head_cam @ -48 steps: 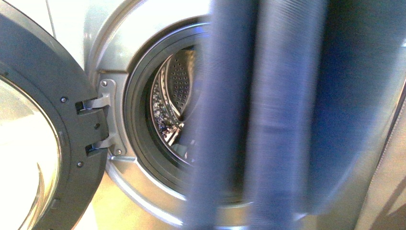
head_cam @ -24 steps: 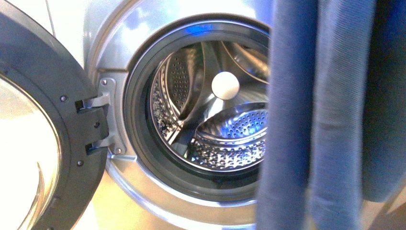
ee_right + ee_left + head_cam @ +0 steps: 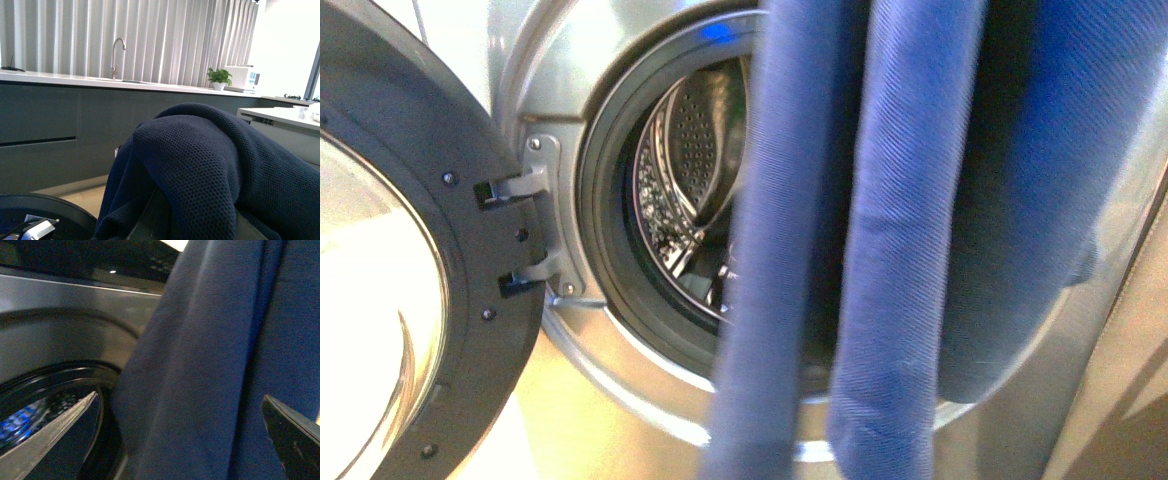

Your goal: Put clothes into washing machine

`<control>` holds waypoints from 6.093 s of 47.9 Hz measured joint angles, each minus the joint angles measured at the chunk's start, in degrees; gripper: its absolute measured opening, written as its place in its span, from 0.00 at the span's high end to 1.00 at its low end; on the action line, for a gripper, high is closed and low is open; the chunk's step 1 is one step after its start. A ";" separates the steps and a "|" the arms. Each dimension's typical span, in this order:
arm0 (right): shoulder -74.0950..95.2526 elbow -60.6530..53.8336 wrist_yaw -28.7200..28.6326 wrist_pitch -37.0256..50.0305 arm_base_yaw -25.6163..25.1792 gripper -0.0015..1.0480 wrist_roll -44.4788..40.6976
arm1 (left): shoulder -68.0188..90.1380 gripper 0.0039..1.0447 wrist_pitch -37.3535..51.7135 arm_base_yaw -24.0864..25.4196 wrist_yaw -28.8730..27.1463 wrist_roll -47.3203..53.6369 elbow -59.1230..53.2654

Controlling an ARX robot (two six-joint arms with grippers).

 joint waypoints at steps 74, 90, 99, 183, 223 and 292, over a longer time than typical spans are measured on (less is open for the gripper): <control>0.00 -0.04 0.17 0.00 0.00 0.94 -0.02 | 11.61 0.06 -11.26 -31.28 -27.56 15.02 18.27; 0.00 -0.04 0.17 0.00 0.00 0.94 -0.02 | 15.02 0.06 -17.31 -37.03 -41.16 19.26 23.56; 0.00 -0.04 0.24 0.00 0.00 0.94 -0.02 | 19.02 0.06 -21.92 -37.18 -54.73 19.45 29.48; -0.28 -0.07 0.31 0.37 0.04 0.07 0.02 | -3.08 0.93 -14.71 -18.34 -63.41 17.86 0.98; -24.61 -29.73 22.01 11.10 -7.76 0.07 6.60 | 13.57 0.93 -9.01 -20.87 -66.42 22.95 4.11; -72.72 -106.79 37.05 9.79 -7.61 0.98 -4.57 | 41.40 0.93 -2.73 -22.47 -76.61 29.35 22.29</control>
